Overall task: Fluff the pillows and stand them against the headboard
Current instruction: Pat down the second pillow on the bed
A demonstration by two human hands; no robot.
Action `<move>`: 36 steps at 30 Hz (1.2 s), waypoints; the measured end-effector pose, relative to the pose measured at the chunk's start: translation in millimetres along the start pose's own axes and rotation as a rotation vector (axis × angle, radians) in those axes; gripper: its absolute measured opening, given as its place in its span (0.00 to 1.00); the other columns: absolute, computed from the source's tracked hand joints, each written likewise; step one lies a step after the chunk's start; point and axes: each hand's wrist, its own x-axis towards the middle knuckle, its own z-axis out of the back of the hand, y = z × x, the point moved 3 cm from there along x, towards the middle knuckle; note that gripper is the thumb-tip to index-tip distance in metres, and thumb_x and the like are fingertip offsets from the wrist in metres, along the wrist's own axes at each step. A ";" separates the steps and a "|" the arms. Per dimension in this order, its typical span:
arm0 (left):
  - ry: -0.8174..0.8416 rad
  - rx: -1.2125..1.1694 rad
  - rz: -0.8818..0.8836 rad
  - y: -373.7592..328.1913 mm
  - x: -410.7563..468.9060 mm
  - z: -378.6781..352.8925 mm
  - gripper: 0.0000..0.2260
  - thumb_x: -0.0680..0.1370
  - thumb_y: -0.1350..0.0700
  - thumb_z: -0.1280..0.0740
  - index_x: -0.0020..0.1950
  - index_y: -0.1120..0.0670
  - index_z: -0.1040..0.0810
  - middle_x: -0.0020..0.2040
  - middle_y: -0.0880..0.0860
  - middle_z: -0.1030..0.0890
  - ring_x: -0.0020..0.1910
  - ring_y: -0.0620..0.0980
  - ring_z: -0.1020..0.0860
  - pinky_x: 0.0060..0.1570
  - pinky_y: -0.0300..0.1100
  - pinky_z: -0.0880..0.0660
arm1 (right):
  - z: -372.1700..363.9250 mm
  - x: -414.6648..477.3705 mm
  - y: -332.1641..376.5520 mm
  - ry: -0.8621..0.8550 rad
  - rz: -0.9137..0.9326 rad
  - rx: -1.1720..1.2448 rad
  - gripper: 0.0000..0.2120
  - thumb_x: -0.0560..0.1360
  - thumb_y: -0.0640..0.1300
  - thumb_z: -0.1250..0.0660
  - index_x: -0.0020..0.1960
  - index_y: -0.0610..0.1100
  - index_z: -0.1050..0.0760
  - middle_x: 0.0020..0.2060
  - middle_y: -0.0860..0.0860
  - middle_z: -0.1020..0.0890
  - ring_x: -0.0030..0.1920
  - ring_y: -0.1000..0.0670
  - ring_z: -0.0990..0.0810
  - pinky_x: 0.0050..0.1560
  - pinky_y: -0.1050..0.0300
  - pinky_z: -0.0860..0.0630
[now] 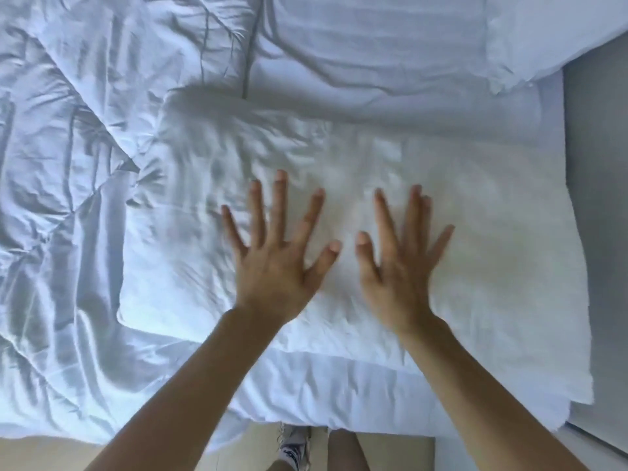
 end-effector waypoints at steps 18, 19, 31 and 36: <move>0.309 0.328 0.148 73.6 185.2 -38.7 0.28 0.79 0.32 0.59 0.78 0.36 0.54 0.82 0.50 0.55 0.80 0.56 0.57 0.71 0.68 0.66 | -50.2 171.0 -52.6 0.382 0.059 -0.399 0.33 0.76 0.69 0.64 0.79 0.62 0.50 0.79 0.42 0.43 0.79 0.42 0.46 0.74 0.32 0.58; 0.365 0.360 0.202 93.8 202.7 -37.0 0.28 0.78 0.32 0.60 0.78 0.36 0.53 0.82 0.50 0.54 0.80 0.57 0.55 0.70 0.69 0.65 | -47.6 186.9 -71.0 0.409 0.026 -0.443 0.33 0.76 0.69 0.64 0.78 0.61 0.46 0.77 0.43 0.38 0.77 0.41 0.42 0.73 0.33 0.55; 0.527 0.264 -0.146 121.5 274.5 -12.8 0.23 0.82 0.39 0.51 0.46 0.51 0.21 0.47 0.54 0.20 0.48 0.55 0.22 0.45 0.47 0.30 | 22.2 239.0 -180.5 0.572 -0.056 -0.237 0.36 0.75 0.69 0.52 0.30 0.42 0.26 0.28 0.47 0.22 0.32 0.48 0.24 0.41 0.49 0.27; 0.400 0.176 -0.248 117.4 249.8 91.2 0.26 0.80 0.36 0.55 0.35 0.51 0.30 0.33 0.46 0.24 0.41 0.52 0.23 0.45 0.48 0.27 | 114.6 216.4 -151.6 0.309 -0.058 -0.147 0.39 0.74 0.75 0.48 0.26 0.40 0.35 0.21 0.44 0.29 0.25 0.45 0.27 0.35 0.50 0.25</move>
